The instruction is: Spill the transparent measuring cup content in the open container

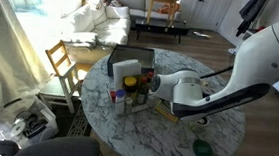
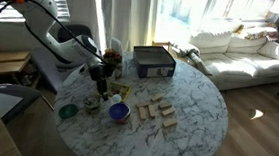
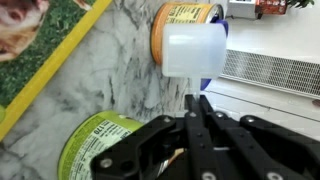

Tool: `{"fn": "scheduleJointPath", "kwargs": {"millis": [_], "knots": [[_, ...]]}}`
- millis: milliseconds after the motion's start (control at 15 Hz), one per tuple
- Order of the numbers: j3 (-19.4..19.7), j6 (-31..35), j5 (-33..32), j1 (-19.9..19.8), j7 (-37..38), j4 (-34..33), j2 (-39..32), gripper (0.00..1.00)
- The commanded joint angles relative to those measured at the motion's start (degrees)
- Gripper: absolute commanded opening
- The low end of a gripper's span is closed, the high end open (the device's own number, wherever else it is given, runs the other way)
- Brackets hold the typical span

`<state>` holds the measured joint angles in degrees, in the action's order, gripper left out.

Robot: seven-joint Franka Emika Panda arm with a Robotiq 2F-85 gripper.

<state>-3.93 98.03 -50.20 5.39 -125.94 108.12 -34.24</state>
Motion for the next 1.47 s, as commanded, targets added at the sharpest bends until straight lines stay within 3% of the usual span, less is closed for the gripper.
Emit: {"fn": "scheduleJointPath", "kwargs": {"millis": [0,800,867,933,1000,1133,1400], "knots": [[-1.3,-0.8,-2.3,0.7,0.5,-1.6,-2.8,0.01],[-2.8,-0.9,-3.4,1.6,-0.8,-5.0,-5.6,0.01],[-2.7,-1.0,-3.6,1.6,-0.9,-5.2,-5.8,0.07],[-2.7,-1.1,-3.7,1.6,-1.0,-5.3,-6.0,0.23],[-2.8,-1.1,-3.8,1.7,-1.1,-5.4,-6.3,0.32],[-2.9,-1.0,-3.8,1.7,-1.2,-5.5,-6.4,0.40],[-3.0,-0.7,-3.7,1.4,-1.1,-5.3,-5.4,0.71]]}}
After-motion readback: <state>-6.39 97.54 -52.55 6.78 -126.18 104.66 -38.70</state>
